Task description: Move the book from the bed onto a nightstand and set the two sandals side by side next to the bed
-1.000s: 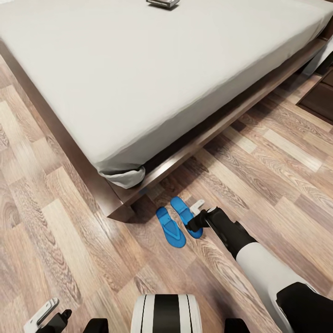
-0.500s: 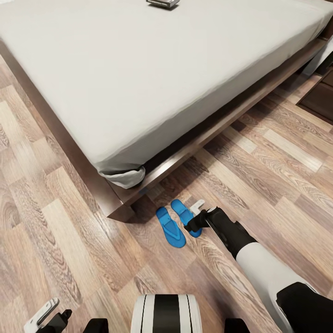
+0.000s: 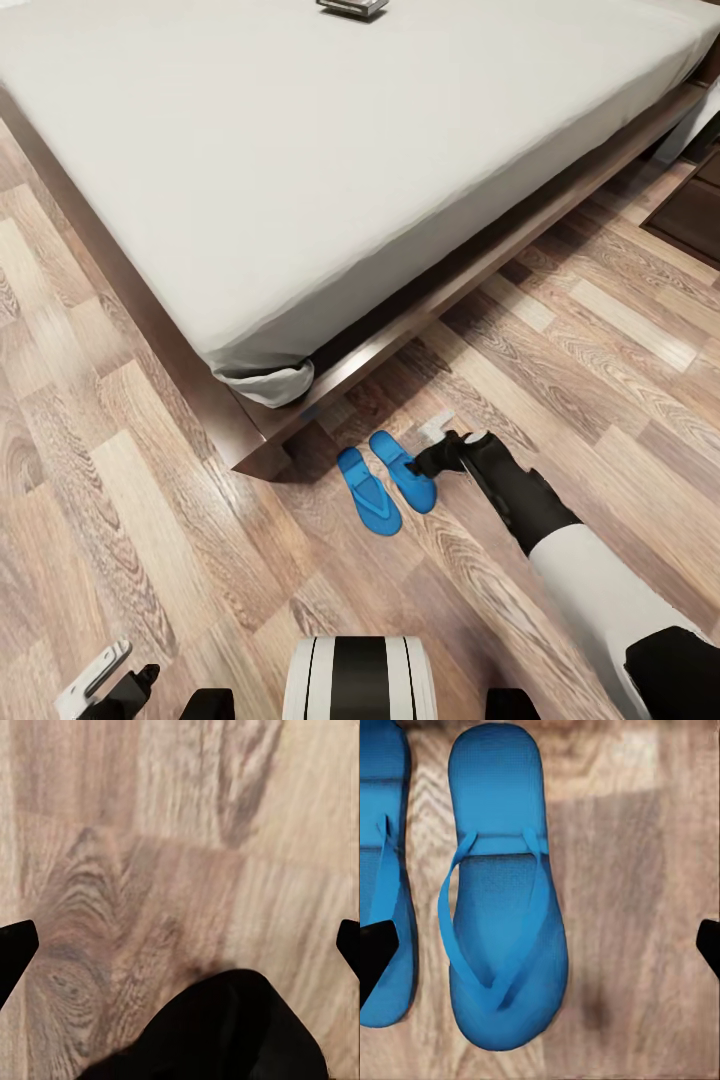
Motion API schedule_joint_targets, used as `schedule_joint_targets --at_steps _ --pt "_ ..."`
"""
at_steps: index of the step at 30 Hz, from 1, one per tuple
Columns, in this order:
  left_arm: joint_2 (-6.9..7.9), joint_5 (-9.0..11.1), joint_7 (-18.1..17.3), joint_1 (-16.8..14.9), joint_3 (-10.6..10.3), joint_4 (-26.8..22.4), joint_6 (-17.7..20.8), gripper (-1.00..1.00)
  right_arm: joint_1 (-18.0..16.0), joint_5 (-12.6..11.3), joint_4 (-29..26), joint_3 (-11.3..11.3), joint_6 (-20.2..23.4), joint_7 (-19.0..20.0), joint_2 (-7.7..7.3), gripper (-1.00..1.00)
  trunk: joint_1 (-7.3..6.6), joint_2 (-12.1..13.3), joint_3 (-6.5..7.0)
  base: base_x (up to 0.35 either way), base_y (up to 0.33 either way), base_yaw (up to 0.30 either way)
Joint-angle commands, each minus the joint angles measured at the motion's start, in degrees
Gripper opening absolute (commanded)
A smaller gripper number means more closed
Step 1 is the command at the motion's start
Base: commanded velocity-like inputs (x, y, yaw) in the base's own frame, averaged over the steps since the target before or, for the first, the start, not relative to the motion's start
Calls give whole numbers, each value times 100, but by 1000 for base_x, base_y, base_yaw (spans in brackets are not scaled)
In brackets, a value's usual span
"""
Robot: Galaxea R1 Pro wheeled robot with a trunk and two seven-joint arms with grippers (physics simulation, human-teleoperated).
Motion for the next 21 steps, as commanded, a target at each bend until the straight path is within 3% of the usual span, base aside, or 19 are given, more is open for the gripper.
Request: schedule_joint_targets --at_steps 1,6,7,8,9,10,13,14,15,21 --pt "3 36 33 1 -33 -76 19 100 56 38 -238 -74 83 51 -131 100 0 -2 -3 0 0 0" --pt "13 33 39 4 -264 -433 19 100 670 -116 -1493 -724 413 84 -671 100 0 -2 -3 0 0 0" --pt "14 32 40 5 -304 -479 19 100 842 -154 -1762 -902 449 87 -735 100 0 -2 -3 0 0 0" --pt "15 32 42 7 -388 -553 19 100 1177 -212 -2281 -1282 501 93 -822 100 -3 0 19 0 0 0" --pt "16 30 42 7 -436 -582 19 100 1336 -232 -2525 -1482 521 96 -852 100 -5 1 41 0 0 0" --pt "16 30 42 7 -436 -582 19 100 1336 -232 -2525 -1482 521 96 -852 100 -8 2 63 0 0 0" --pt "16 7 43 8 -541 -632 17 100 1754 -275 -3125 -2070 561 107 -909 100 -16 6 130 0 0 0" --pt "10 -93 44 11 -663 -686 7 100 1969 -297 -3375 -2417 576 115 -928 100 -18 8 152 0 0 0" --pt "0 -146 44 12 -691 -697 4 100 2052 -308 -3463 -2566 581 121 -935 100 -21 9 174 0 0 0" --pt "-45 -497 37 19 -849 -727 3 100 2351 -353 -3712 -3004 592 197 -930 100 -36 17 307 0 0 0"
